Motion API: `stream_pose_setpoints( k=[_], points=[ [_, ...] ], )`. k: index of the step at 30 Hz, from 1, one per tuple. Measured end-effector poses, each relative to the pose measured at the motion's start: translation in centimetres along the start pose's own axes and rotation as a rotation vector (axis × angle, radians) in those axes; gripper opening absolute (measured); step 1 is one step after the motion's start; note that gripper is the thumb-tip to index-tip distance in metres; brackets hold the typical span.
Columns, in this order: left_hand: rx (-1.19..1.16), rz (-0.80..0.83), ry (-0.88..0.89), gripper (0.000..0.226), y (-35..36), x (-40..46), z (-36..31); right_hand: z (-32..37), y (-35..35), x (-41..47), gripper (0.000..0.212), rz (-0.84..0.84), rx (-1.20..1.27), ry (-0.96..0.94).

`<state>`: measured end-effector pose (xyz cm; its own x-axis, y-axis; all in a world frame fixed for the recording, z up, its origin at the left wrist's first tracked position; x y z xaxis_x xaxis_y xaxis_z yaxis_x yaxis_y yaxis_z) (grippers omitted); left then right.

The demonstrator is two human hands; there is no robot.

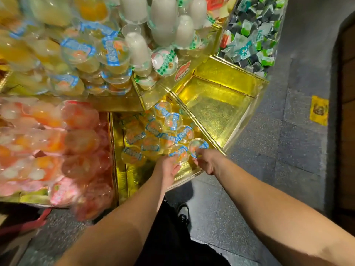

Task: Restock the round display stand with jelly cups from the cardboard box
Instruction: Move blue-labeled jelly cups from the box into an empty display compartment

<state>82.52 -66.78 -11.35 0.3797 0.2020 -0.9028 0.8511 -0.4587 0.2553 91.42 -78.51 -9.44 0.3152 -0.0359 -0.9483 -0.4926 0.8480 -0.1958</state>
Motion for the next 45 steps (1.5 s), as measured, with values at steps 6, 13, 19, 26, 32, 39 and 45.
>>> stream_pose_setpoints(
  k=[6,13,19,26,32,39,45],
  points=[
    [-0.033,-0.06,-0.085,0.035,0.3,2.1,0.2,0.8,0.4,2.2,0.028,-0.02,-0.026,0.056],
    [-0.111,-0.077,-0.095,0.055,0.7,3.3,0.4,1.3,0.5,3.6,0.014,-0.006,-0.084,0.111],
    [0.01,-0.044,-0.101,0.046,0.3,3.4,0.3,2.3,1.0,3.1,0.032,-0.013,-0.251,0.141],
    [0.106,-0.093,-0.048,0.048,0.5,3.2,0.5,2.6,0.8,1.4,0.021,-0.023,-0.364,0.102],
    [0.255,-0.029,-0.03,0.059,0.4,0.5,-1.4,2.5,0.3,-1.1,0.049,-0.073,-0.536,0.001],
    [0.508,0.077,0.176,0.039,-2.2,-7.8,-3.4,1.0,-0.6,-8.4,0.053,-0.331,-1.056,-0.41],
    [0.706,0.118,0.507,0.026,-9.8,-19.1,-7.4,0.2,2.8,-17.4,0.022,-0.263,-1.125,-0.763]
  ],
)
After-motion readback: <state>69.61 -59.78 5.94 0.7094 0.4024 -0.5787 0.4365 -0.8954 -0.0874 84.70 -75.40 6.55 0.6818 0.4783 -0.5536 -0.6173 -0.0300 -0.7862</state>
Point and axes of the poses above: each hand's wrist, its own x-axis towards the middle knuckle, its own y-axis out of the palm, z = x × y, the point moved 1 cm from there along x, towards the middle knuckle, and after that the axes turned 14 degrees about -x, right-handed, at the moved point
